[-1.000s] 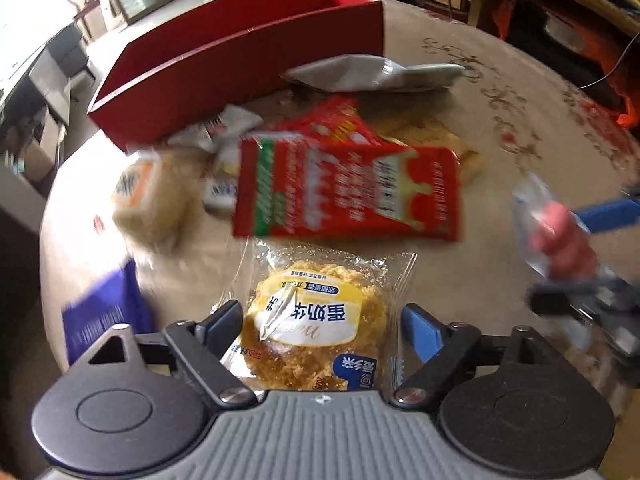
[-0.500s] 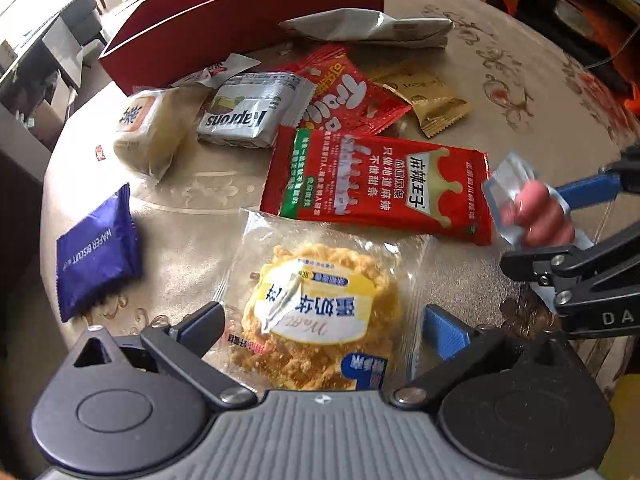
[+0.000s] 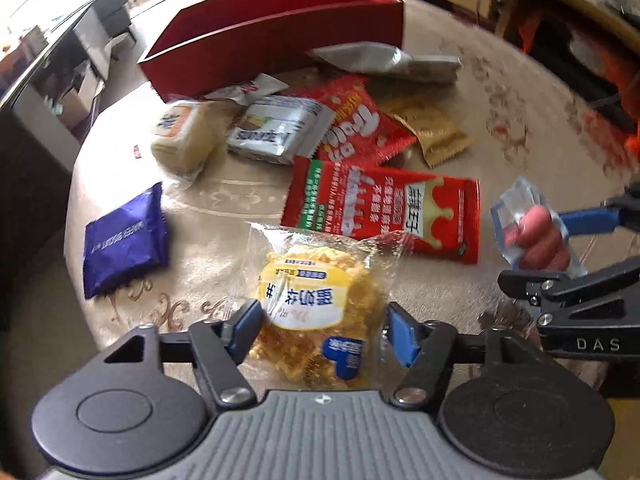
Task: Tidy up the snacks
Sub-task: 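Grasp the pork-floss bread bag with the left gripper while the right holds sausages, then carry the bread bag and sausage pack over the red box with both grippers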
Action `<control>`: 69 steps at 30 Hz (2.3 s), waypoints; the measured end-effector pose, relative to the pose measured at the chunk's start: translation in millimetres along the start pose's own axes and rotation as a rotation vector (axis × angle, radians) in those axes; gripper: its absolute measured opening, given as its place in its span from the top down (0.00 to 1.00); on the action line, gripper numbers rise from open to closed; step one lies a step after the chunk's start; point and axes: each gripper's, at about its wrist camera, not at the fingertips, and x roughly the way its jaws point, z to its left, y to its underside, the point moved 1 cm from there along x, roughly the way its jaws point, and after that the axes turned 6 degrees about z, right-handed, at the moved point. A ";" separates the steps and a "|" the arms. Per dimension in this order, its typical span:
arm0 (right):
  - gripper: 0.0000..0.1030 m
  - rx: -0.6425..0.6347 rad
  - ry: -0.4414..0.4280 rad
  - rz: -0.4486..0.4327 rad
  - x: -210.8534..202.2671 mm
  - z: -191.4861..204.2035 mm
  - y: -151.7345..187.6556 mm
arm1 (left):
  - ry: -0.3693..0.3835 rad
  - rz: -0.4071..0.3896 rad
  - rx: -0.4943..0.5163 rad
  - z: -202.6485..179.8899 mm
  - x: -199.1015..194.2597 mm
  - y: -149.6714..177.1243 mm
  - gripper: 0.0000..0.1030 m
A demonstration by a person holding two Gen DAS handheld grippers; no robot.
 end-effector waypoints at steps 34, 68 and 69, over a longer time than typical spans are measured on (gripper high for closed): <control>0.28 0.018 -0.047 -0.013 -4.5 0.0 -9.9 | 0.049 0.083 -0.082 25.2 18.4 -12.7 0.22; 0.28 0.021 -0.060 -0.062 -13.7 -0.1 -20.8 | 0.101 0.017 -0.168 37.5 1.7 -13.2 0.28; 0.28 0.023 -0.058 -0.072 -15.3 0.3 -23.4 | 0.104 0.009 -0.173 35.8 0.0 -16.1 0.28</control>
